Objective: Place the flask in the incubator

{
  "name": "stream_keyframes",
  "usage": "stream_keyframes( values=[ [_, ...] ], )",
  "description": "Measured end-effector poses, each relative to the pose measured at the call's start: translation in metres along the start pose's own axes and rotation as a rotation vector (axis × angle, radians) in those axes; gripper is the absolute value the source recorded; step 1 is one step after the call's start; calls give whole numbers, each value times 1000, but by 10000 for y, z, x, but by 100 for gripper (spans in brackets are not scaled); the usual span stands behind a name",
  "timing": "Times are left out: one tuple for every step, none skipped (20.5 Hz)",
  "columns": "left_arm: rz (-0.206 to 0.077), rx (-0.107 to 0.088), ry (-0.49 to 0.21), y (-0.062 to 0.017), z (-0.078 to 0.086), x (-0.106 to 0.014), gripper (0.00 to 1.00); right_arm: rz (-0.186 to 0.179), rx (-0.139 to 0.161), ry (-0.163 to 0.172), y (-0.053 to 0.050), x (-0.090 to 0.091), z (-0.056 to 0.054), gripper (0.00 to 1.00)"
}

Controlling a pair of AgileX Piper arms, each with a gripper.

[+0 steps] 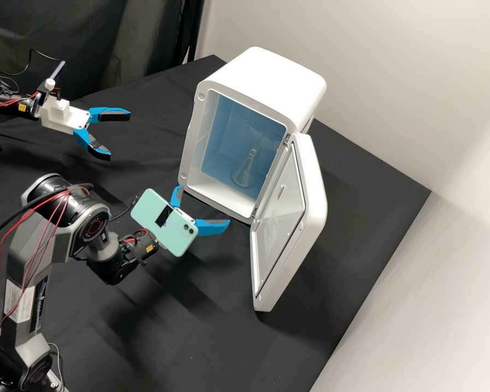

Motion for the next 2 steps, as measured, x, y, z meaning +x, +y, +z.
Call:
stream_keyframes(
  values=[
    [0,0,0,0,0,0,100,5,12,-7,27,-40,14,100],
    [0,0,0,0,0,0,100,10,33,-20,59,-105,43,100]
  ],
)
